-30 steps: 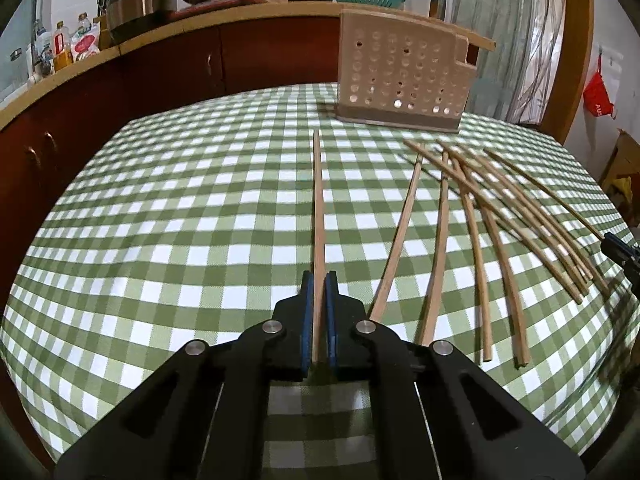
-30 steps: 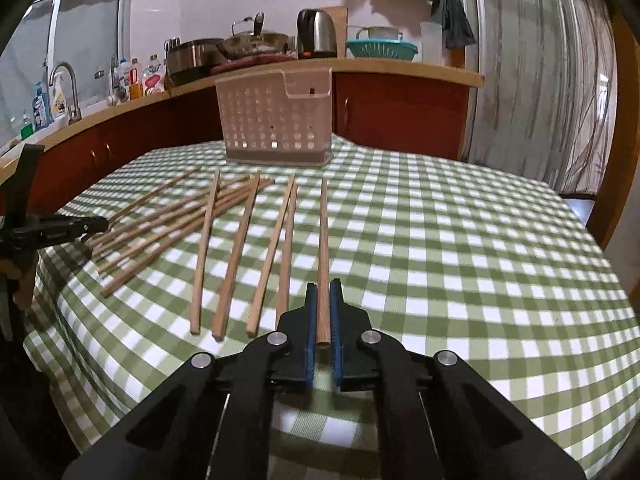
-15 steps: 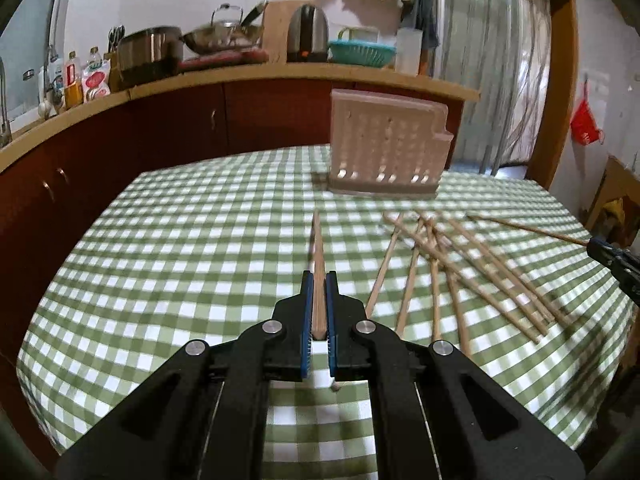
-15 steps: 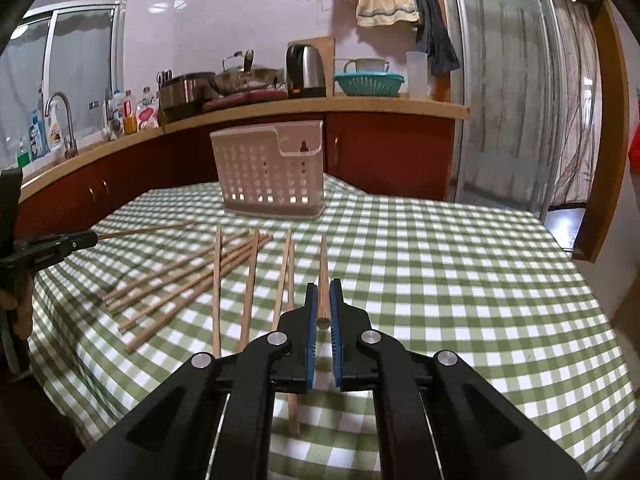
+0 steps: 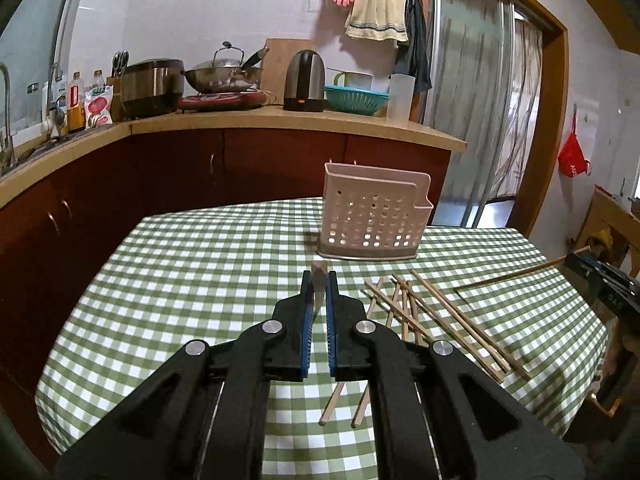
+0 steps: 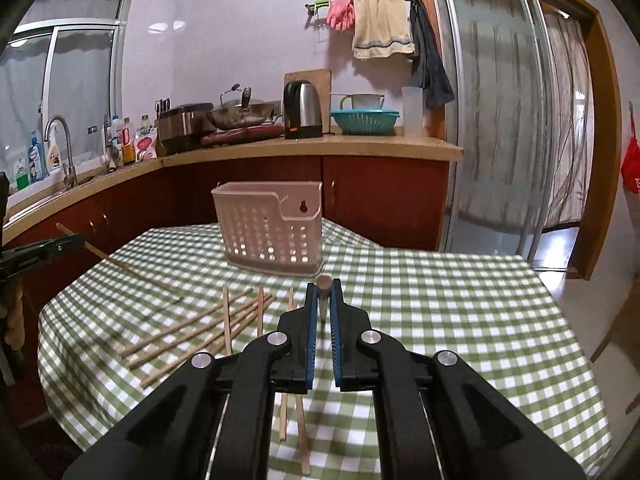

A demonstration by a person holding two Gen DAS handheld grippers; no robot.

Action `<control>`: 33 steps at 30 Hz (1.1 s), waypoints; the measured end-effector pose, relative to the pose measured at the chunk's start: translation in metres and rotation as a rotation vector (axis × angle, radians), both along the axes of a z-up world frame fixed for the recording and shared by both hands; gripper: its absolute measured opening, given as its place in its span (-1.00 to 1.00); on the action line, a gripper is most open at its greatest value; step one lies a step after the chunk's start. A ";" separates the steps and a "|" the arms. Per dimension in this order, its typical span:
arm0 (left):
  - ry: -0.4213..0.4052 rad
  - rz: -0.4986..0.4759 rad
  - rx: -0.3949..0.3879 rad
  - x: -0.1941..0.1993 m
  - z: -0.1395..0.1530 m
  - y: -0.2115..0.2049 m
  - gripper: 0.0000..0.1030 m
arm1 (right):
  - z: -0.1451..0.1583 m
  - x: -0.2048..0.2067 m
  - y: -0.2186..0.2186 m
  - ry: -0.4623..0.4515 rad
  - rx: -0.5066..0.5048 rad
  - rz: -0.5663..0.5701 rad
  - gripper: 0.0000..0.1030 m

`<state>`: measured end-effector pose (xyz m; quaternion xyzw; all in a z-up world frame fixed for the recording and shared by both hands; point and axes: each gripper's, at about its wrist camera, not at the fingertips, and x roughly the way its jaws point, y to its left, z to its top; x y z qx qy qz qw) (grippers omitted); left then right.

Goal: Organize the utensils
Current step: 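Lift both held chopsticks upright and carry them toward the beige caddy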

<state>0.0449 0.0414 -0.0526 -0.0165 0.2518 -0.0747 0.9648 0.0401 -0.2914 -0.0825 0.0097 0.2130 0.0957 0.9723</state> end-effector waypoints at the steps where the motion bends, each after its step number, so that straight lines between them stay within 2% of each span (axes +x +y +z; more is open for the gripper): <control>1: -0.001 -0.002 0.005 0.002 0.003 0.000 -0.87 | 0.003 0.004 0.000 0.002 0.002 0.000 -0.87; 10: 0.001 -0.018 0.035 0.025 0.012 -0.002 -0.87 | 0.020 0.042 -0.003 0.027 0.011 0.003 -0.87; 23: -0.004 -0.030 0.001 0.064 0.025 0.003 -0.87 | 0.036 0.088 0.002 -0.013 0.040 0.004 -0.87; 29: -0.062 -0.071 -0.019 0.070 0.054 -0.002 -0.87 | 0.062 0.086 0.009 -0.076 0.053 0.031 -0.87; 33: -0.130 -0.117 -0.040 0.079 0.090 -0.008 -0.87 | 0.092 0.093 0.012 -0.142 0.079 0.063 -0.87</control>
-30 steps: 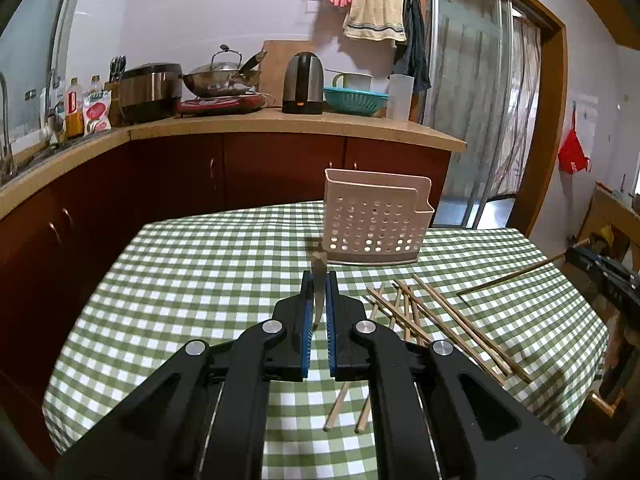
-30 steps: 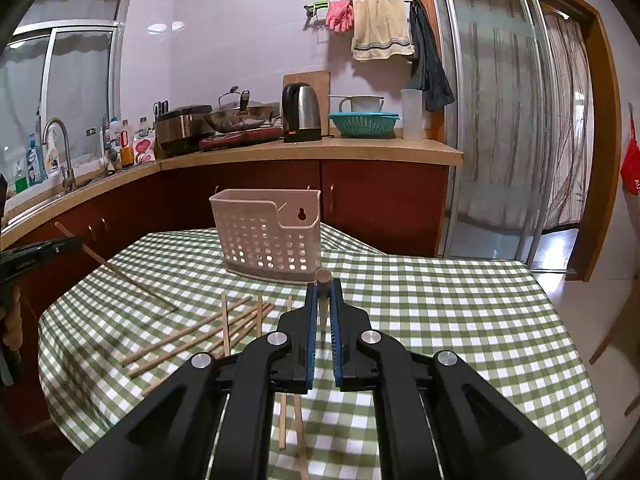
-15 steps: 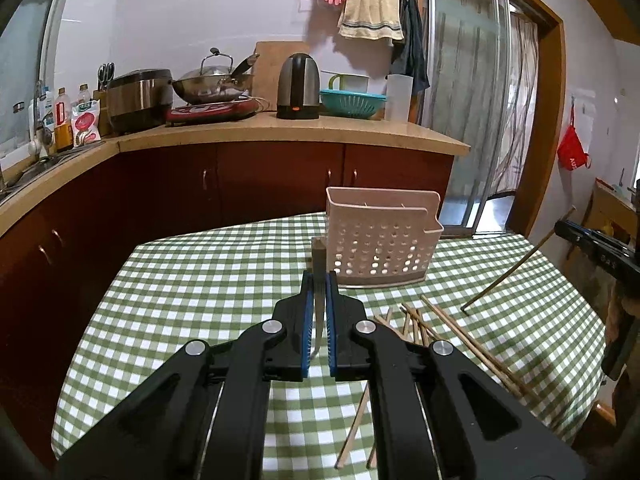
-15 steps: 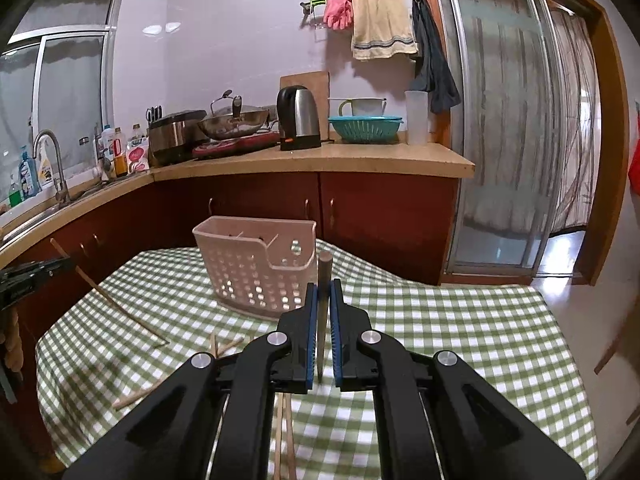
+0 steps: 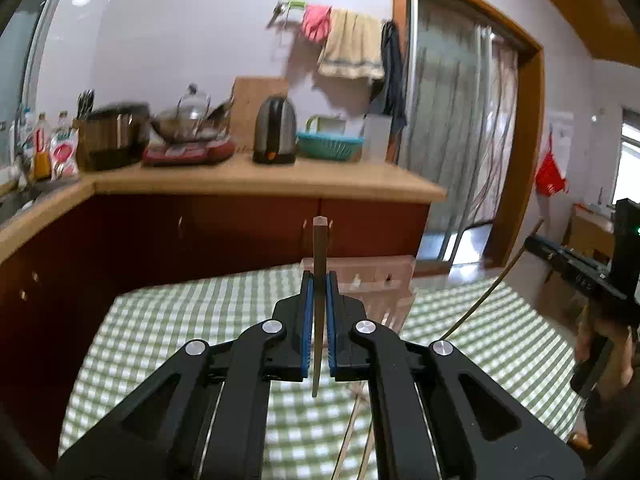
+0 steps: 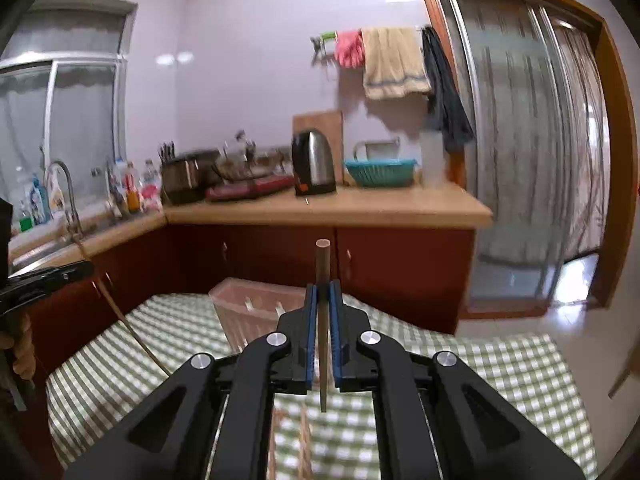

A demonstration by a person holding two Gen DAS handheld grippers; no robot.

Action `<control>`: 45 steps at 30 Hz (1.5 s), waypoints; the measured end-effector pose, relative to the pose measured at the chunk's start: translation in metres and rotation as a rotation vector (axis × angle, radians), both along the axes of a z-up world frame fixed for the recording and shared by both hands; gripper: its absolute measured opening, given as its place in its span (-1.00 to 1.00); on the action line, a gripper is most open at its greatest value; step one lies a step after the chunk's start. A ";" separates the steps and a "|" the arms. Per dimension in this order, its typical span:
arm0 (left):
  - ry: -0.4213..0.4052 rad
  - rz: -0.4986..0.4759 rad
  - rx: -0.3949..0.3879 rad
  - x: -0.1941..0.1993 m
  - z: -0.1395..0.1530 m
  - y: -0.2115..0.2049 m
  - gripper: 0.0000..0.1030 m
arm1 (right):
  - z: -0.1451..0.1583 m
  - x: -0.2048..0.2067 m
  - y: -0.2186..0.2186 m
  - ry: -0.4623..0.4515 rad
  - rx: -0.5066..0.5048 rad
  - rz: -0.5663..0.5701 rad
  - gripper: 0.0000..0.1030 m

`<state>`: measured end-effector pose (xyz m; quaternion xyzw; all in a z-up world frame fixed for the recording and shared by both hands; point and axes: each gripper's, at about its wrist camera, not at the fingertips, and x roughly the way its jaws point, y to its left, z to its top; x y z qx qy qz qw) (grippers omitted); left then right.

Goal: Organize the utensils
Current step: 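Lift both held chopsticks upright and carry them toward the beige caddy, then lower both chopsticks into the caddy and open both tools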

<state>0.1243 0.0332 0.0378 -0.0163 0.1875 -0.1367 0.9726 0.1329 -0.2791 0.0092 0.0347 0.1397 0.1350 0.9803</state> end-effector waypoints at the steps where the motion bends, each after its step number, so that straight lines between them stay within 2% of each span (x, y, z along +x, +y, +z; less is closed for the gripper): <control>1: -0.015 -0.011 -0.008 0.002 0.008 -0.002 -0.87 | 0.007 0.003 0.001 -0.017 0.005 0.004 -0.87; 7: -0.114 -0.017 -0.014 0.033 0.051 -0.013 -0.87 | 0.041 0.031 0.008 -0.090 0.034 0.033 -0.87; 13: -0.143 0.003 -0.035 0.079 0.067 -0.022 -0.87 | 0.039 0.074 0.018 -0.057 0.050 0.042 -0.86; 17: -0.098 0.003 -0.042 0.106 0.053 -0.029 -0.87 | 0.015 0.106 0.021 0.031 0.086 0.057 -0.87; 24: 0.030 0.003 -0.052 0.148 -0.004 -0.034 -0.87 | -0.038 0.144 0.023 0.179 0.132 0.061 -0.87; 30: 0.085 -0.005 -0.052 0.164 -0.029 -0.034 -0.87 | -0.053 0.149 0.020 0.205 0.138 0.048 -0.86; 31: 0.087 -0.005 -0.052 0.164 -0.031 -0.034 -0.83 | -0.052 0.151 0.018 0.205 0.139 0.047 -0.85; 33: 0.092 -0.006 -0.049 0.164 -0.034 -0.033 -0.60 | -0.051 0.148 0.017 0.201 0.136 0.041 -0.63; 35: 0.084 -0.003 -0.051 0.162 -0.034 -0.032 -0.19 | -0.048 0.149 0.016 0.190 0.133 0.024 0.02; 38: 0.069 0.001 -0.055 0.157 -0.032 -0.030 0.10 | -0.045 0.144 0.014 0.170 0.125 0.009 0.15; 41: 0.054 0.009 -0.052 0.150 -0.028 -0.028 0.29 | -0.038 0.137 0.011 0.150 0.122 -0.006 0.32; 45: 0.031 0.020 -0.040 0.138 -0.022 -0.027 0.50 | -0.027 0.122 0.009 0.102 0.081 -0.041 0.44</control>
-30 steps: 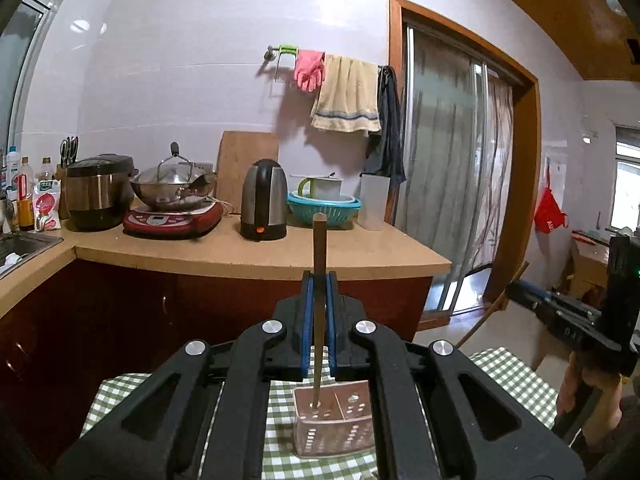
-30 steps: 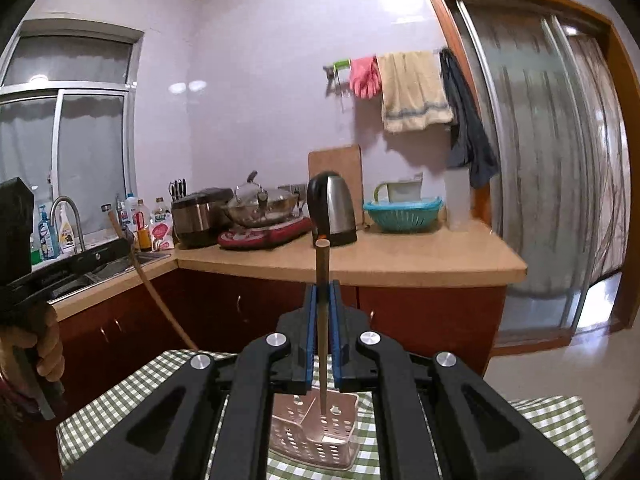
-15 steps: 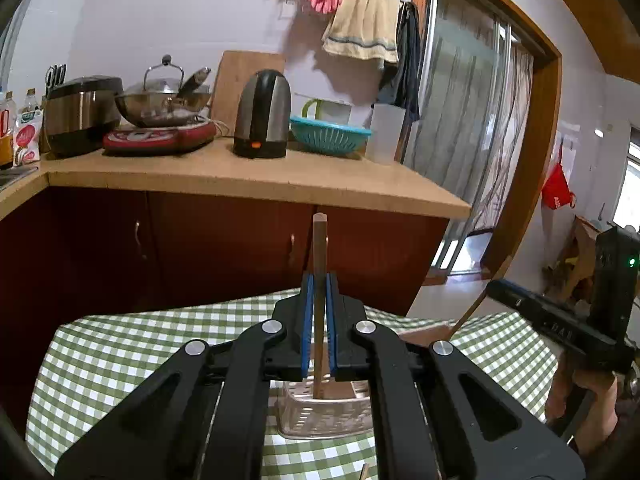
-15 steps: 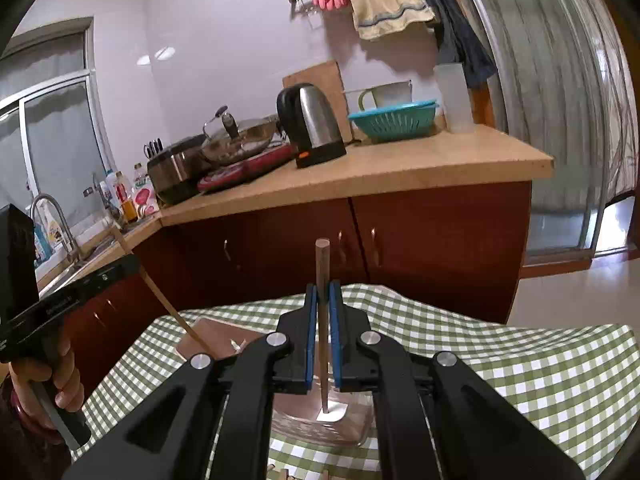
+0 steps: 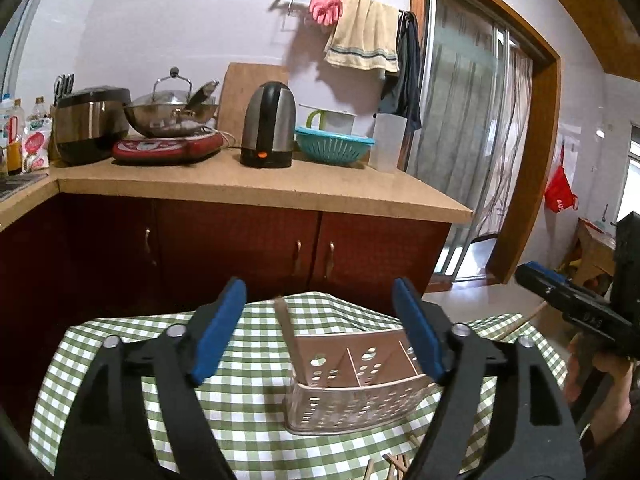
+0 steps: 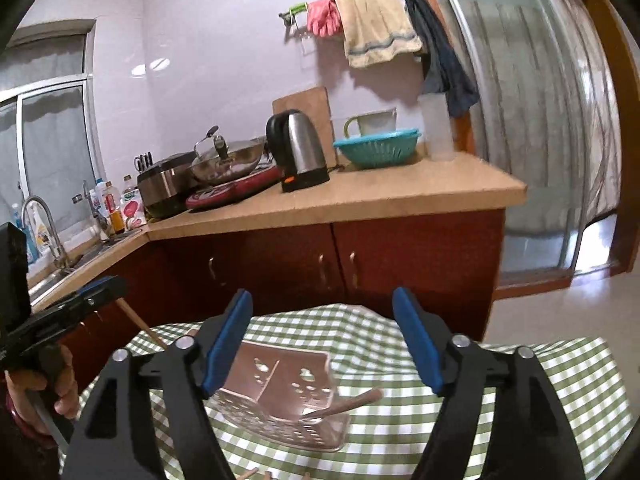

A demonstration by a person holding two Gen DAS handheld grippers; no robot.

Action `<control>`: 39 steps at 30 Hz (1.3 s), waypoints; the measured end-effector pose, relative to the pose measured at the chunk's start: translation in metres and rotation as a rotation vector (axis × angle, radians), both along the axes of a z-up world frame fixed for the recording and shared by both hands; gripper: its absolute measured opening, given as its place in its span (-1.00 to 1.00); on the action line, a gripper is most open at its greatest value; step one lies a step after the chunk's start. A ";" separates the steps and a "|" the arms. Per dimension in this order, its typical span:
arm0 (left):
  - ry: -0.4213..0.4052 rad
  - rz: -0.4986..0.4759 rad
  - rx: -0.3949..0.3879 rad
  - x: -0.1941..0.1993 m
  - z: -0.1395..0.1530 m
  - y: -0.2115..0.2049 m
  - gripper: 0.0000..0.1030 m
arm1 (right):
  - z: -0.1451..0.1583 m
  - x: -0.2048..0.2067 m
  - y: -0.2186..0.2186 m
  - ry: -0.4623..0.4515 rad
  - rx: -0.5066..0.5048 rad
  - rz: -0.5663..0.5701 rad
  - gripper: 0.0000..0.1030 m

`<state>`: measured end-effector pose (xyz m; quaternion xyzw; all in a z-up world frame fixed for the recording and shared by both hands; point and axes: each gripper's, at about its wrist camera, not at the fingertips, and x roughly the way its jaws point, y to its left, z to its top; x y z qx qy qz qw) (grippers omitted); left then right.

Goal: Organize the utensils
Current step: 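Lower both chopsticks into the caddy and open both tools, then move back to the chopsticks and close the right tool on one while the left grasps another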

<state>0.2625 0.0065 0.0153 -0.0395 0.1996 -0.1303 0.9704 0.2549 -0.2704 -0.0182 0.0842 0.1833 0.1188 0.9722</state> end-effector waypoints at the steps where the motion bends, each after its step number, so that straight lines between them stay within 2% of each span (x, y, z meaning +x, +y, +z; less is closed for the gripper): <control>1: -0.005 0.004 0.004 -0.003 0.001 0.001 0.53 | 0.003 -0.006 -0.001 -0.010 -0.011 -0.009 0.45; 8: -0.038 0.028 0.021 -0.043 0.006 0.011 0.60 | 0.007 -0.062 -0.012 -0.064 -0.050 -0.056 0.45; 12: -0.034 0.045 0.042 -0.077 -0.007 0.015 0.60 | -0.012 -0.094 -0.021 -0.051 -0.048 -0.065 0.45; 16: -0.014 0.065 0.072 -0.112 -0.033 0.015 0.59 | -0.045 -0.124 -0.025 -0.019 -0.068 -0.079 0.45; 21: 0.029 0.084 0.083 -0.151 -0.074 0.016 0.59 | -0.093 -0.160 -0.023 0.030 -0.120 -0.071 0.20; 23: 0.064 0.092 0.080 -0.161 -0.091 0.016 0.58 | -0.109 -0.173 -0.022 0.044 -0.138 -0.059 0.05; 28: 0.153 0.115 0.081 -0.179 -0.129 0.022 0.47 | -0.152 -0.198 -0.020 0.137 -0.140 0.012 -0.14; 39: 0.226 0.142 0.120 -0.208 -0.170 0.026 0.26 | -0.198 -0.226 -0.011 0.247 -0.159 0.110 -0.56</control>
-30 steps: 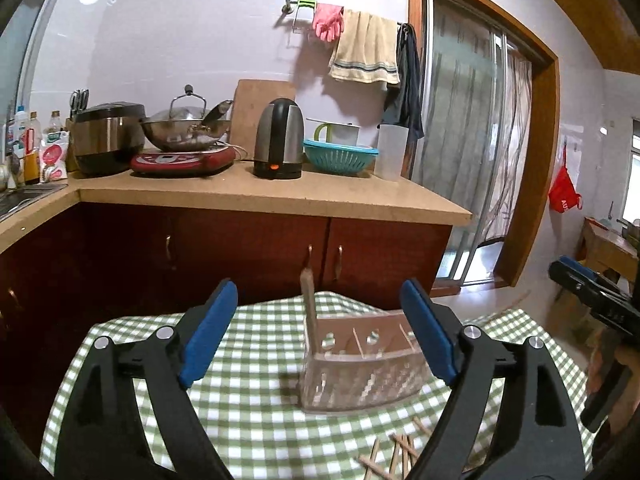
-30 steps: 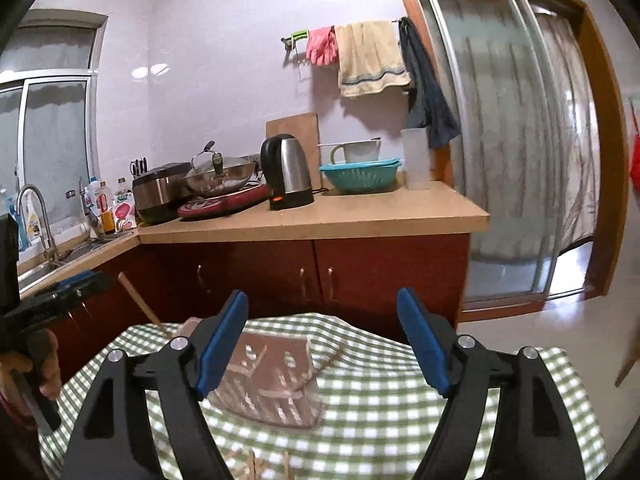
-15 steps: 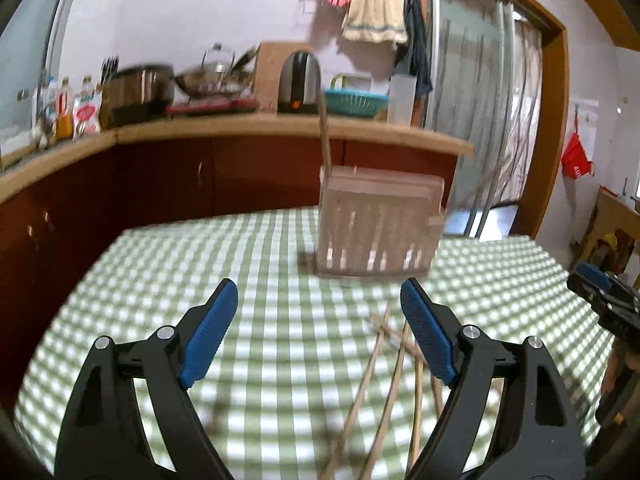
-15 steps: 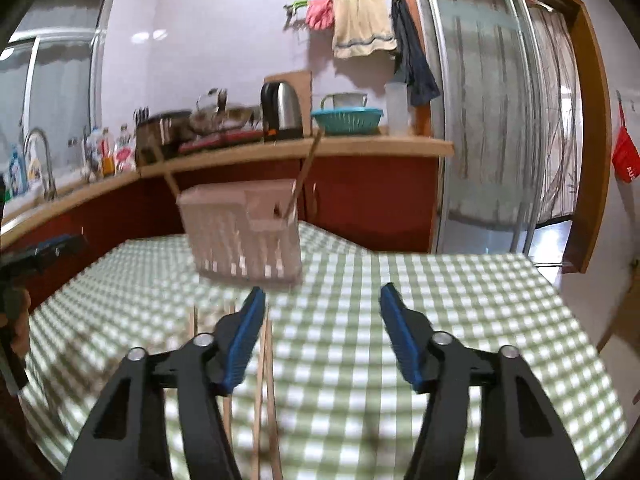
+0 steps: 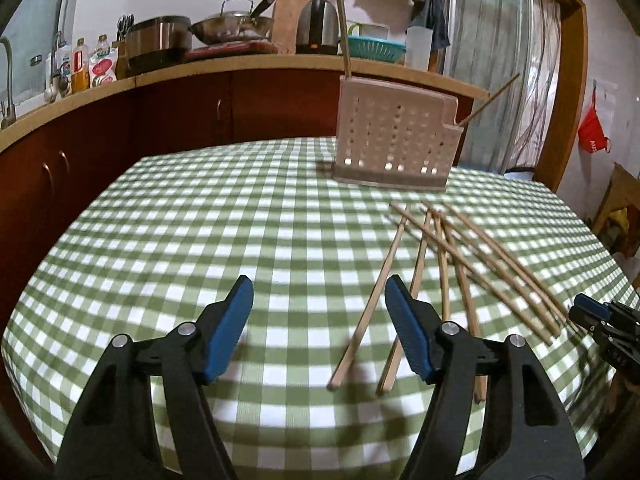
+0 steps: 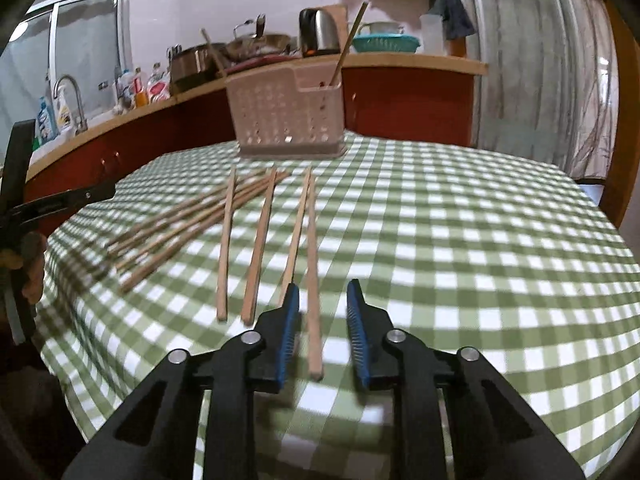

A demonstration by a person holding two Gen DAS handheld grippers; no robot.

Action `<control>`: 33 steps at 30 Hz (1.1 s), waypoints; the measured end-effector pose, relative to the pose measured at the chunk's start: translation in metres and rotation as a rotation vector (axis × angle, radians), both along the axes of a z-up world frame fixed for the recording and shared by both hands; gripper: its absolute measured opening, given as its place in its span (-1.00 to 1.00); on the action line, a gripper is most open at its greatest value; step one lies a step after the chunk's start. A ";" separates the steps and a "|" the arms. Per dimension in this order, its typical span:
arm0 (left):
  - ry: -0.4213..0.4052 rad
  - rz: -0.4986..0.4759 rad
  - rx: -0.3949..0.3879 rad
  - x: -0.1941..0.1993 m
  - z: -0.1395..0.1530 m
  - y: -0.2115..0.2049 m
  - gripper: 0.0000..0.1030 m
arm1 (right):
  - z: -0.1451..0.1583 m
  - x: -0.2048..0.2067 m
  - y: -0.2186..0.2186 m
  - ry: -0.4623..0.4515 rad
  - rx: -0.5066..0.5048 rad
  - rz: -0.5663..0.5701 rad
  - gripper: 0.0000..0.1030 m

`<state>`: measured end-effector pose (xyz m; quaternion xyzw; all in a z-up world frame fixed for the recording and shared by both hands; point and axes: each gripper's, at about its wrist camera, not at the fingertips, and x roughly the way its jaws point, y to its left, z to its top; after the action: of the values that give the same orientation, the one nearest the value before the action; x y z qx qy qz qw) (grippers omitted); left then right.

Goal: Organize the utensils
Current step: 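Move back to the chopsticks and close the right tool on one while the left grasps another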

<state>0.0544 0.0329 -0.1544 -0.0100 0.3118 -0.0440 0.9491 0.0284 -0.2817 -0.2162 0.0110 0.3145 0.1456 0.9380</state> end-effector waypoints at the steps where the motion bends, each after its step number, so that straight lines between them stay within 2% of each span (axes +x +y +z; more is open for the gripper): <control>1: 0.005 0.001 0.000 0.000 -0.002 0.000 0.23 | -0.003 0.001 0.001 0.012 -0.006 0.002 -0.70; 4: 0.017 0.000 0.002 -0.001 -0.008 0.000 0.20 | -0.005 -0.001 0.000 0.003 -0.008 -0.011 -0.84; 12: 0.060 -0.047 0.008 0.000 -0.023 -0.010 0.03 | -0.001 0.003 -0.011 -0.010 0.000 -0.076 -0.86; 20: 0.123 -0.091 0.009 0.003 -0.039 -0.018 -0.47 | -0.001 0.005 -0.011 -0.010 0.008 -0.078 -0.86; 23: 0.118 -0.094 0.014 0.002 -0.039 -0.019 -0.66 | 0.000 0.005 -0.012 -0.011 0.012 -0.080 -0.86; 27: 0.117 -0.096 0.017 0.002 -0.040 -0.019 -0.75 | 0.001 0.005 -0.012 -0.012 0.015 -0.082 -0.86; 29: 0.117 -0.100 0.021 0.002 -0.040 -0.019 -0.87 | 0.002 0.005 -0.013 -0.016 0.015 -0.082 -0.86; 33: 0.105 -0.100 0.029 -0.001 -0.036 -0.020 -0.87 | 0.006 0.003 -0.014 -0.031 0.015 -0.085 -0.86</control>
<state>0.0538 0.0128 -0.1904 0.0172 0.3621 -0.0862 0.9280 0.0311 -0.2953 -0.2106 0.0292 0.2983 0.1080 0.9479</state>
